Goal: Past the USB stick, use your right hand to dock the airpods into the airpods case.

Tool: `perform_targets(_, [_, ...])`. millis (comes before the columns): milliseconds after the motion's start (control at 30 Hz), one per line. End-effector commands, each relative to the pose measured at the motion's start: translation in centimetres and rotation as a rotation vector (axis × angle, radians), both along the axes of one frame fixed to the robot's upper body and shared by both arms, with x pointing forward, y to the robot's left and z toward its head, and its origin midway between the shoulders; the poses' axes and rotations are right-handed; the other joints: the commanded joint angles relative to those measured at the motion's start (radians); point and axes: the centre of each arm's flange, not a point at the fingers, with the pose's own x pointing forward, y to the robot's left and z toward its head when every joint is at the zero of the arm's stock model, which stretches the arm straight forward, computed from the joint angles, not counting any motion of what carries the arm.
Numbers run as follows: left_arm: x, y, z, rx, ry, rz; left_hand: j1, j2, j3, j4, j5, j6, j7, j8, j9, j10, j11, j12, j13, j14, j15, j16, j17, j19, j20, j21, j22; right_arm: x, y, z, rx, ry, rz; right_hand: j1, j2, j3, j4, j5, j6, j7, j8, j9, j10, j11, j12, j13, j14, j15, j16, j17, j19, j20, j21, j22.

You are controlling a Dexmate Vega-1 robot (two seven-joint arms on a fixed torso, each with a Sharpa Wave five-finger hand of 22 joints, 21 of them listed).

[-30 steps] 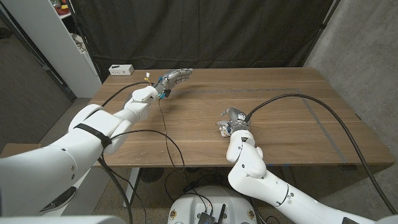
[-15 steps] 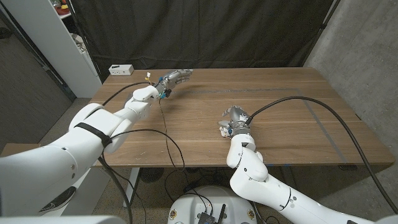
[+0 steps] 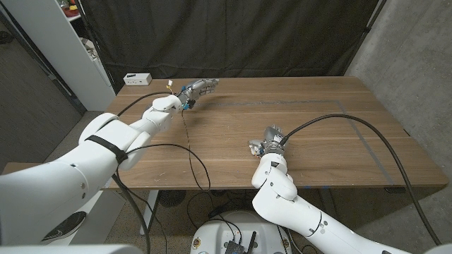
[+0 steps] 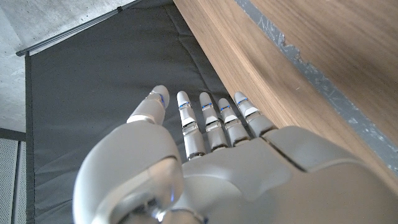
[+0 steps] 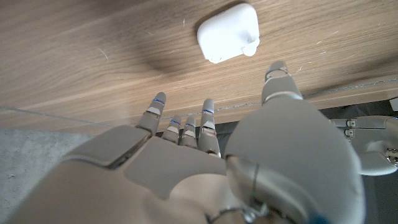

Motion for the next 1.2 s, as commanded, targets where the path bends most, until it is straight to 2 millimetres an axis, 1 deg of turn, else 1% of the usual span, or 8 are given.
perform_targets(33, [-0.2,-0.3,0.3,0.026,-0.013,-0.019,-0.007,-0.008,0.000,-0.006,0.009,0.000,-0.007,-0.004,0.002,-0.006,0.001,-0.001,0.003,-0.004,-0.038,-0.003,0.001,0.002,0.002,0.002,0.004,-0.2,0.1,-1.0,0.062,0.044,-0.025,-0.006,-0.002,0.011,-0.003,0.003,-0.007,0.008,0.001,-0.001,-0.019,0.005,-0.006,0.000,-0.008,0.006,-0.005,0.002,-0.002,0.014,-0.001,0.003])
perform_targets(133, [-0.4,-0.4,0.4,0.037,-0.025,-0.030,-0.007,-0.008,0.000,-0.005,0.009,-0.001,-0.005,-0.004,0.002,-0.006,0.000,-0.001,0.003,-0.005,-0.039,-0.003,0.001,0.001,0.002,0.002,0.004,-0.3,0.1,-1.3,0.080,0.050,-0.034,-0.005,-0.002,0.012,-0.004,0.003,-0.011,0.010,0.002,-0.001,-0.030,0.004,-0.008,0.000,-0.013,0.007,-0.006,0.002,-0.004,0.017,-0.001,0.003])
perform_targets(233, [-0.6,-0.4,0.4,0.044,-0.037,-0.041,-0.007,-0.009,-0.001,-0.005,0.009,0.000,-0.005,-0.004,0.002,-0.006,-0.002,-0.001,0.003,-0.004,-0.039,-0.003,0.001,0.001,0.001,0.002,0.004,-0.3,0.0,-1.6,0.097,0.056,-0.044,-0.007,-0.003,0.012,-0.004,0.003,-0.017,0.014,0.002,-0.001,-0.035,0.008,-0.007,0.000,-0.016,0.011,-0.006,0.002,-0.008,0.020,-0.002,0.003])
perform_targets(433, [-0.8,-0.4,0.3,0.058,-0.056,-0.059,-0.008,-0.010,-0.002,-0.005,0.008,0.000,-0.005,-0.004,0.002,-0.005,0.000,-0.001,0.003,-0.005,-0.039,-0.003,0.001,0.001,0.001,0.002,0.004,-0.4,0.3,-2.5,0.138,0.073,-0.073,-0.021,-0.011,0.009,-0.002,0.003,-0.047,0.045,0.002,-0.004,-0.055,0.030,-0.002,-0.002,-0.034,0.033,-0.005,0.001,-0.028,0.034,-0.006,0.003])
perform_targets(667, [-0.9,-0.6,0.3,0.073,-0.055,-0.063,-0.009,-0.011,-0.003,-0.005,0.008,0.000,-0.006,-0.004,0.002,-0.006,-0.001,-0.001,0.003,-0.005,-0.038,-0.002,0.001,0.001,0.002,0.002,0.004,-0.3,0.4,-3.6,0.168,0.074,-0.081,-0.024,-0.015,0.009,-0.003,0.003,-0.055,0.050,0.002,-0.005,-0.059,0.038,0.000,-0.003,-0.037,0.040,-0.004,0.001,-0.032,0.035,-0.005,0.003])
perform_targets(933, [-0.6,-0.9,0.3,0.082,-0.033,-0.054,-0.009,-0.011,-0.003,-0.005,0.008,0.000,-0.007,-0.003,0.002,-0.006,-0.002,-0.001,0.003,-0.006,-0.039,-0.003,0.001,0.000,0.005,0.002,0.004,0.5,0.7,-4.6,0.187,0.048,-0.074,-0.022,-0.013,0.011,-0.005,0.005,-0.057,0.041,0.006,-0.006,-0.066,0.032,0.002,-0.003,-0.041,0.034,-0.003,-0.001,-0.034,0.034,-0.004,0.004])
perform_targets(1100, [-0.4,-1.4,0.3,0.089,-0.021,-0.055,-0.010,-0.011,-0.003,-0.004,0.008,-0.001,-0.008,-0.004,0.002,-0.006,-0.001,-0.001,0.003,-0.006,-0.038,-0.002,0.001,-0.001,0.007,0.002,0.004,1.3,1.1,-5.1,0.200,0.028,-0.064,-0.010,-0.002,0.022,-0.009,0.008,-0.047,0.022,0.017,-0.004,-0.062,0.022,0.008,-0.004,-0.034,0.017,0.002,-0.002,-0.025,0.030,0.002,0.004])
perform_targets(1200, [-0.5,-1.6,0.3,0.089,-0.027,-0.057,-0.010,-0.011,-0.004,-0.004,0.008,0.000,-0.010,-0.003,0.002,-0.006,-0.003,-0.001,0.003,-0.006,-0.039,-0.002,0.002,-0.001,0.008,0.002,0.004,1.5,1.2,-5.2,0.198,0.011,-0.063,0.008,0.006,0.033,-0.017,0.011,-0.023,-0.001,0.033,-0.001,-0.047,0.007,0.016,-0.004,-0.025,0.007,0.006,-0.004,-0.017,0.024,0.005,0.003])
